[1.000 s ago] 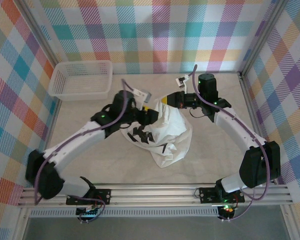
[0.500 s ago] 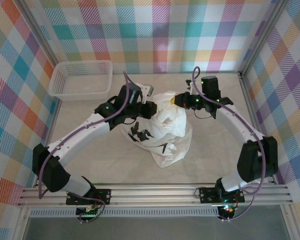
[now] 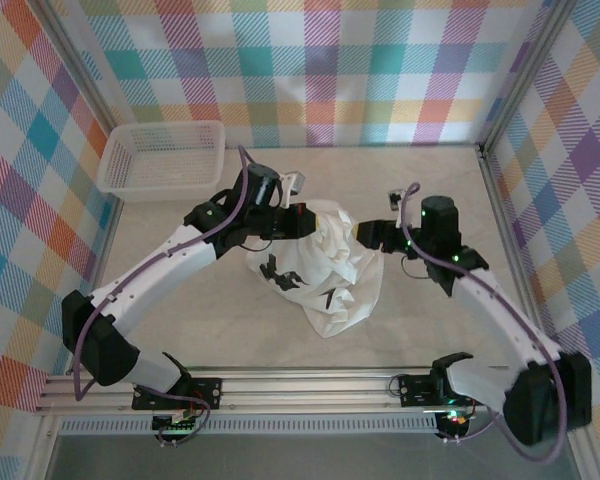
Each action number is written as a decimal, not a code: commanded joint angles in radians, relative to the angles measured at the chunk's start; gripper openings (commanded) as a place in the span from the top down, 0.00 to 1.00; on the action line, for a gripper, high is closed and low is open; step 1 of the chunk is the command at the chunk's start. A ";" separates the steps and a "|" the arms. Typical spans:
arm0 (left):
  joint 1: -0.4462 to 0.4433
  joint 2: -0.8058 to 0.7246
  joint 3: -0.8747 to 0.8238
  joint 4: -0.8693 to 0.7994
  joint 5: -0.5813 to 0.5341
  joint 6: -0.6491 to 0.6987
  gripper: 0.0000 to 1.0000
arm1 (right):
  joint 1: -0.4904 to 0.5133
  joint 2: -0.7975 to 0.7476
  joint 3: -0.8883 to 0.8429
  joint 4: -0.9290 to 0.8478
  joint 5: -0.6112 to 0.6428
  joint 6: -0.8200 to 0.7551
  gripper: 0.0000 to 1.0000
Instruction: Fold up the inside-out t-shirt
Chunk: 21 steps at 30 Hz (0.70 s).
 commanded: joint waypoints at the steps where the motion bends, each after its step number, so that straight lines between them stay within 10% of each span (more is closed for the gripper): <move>1: 0.012 0.011 0.029 -0.003 0.015 -0.008 1.00 | 0.099 -0.033 -0.016 0.023 0.111 0.165 0.45; 5: 0.011 0.008 0.034 -0.007 -0.016 -0.004 1.00 | 0.154 0.027 -0.031 0.099 0.057 0.507 0.45; 11: 0.012 -0.007 0.014 0.015 -0.036 -0.027 1.00 | 0.205 0.093 -0.034 0.171 0.039 0.498 0.34; 13: 0.012 -0.006 0.015 0.009 -0.037 -0.027 1.00 | 0.206 0.129 -0.020 0.207 0.009 0.504 0.43; 17: 0.022 -0.009 0.012 -0.022 -0.069 0.003 1.00 | 0.205 0.137 0.031 0.186 0.020 0.467 0.96; 21: 0.133 0.005 -0.069 -0.027 -0.141 0.041 1.00 | 0.195 0.027 0.105 0.123 0.033 0.402 1.00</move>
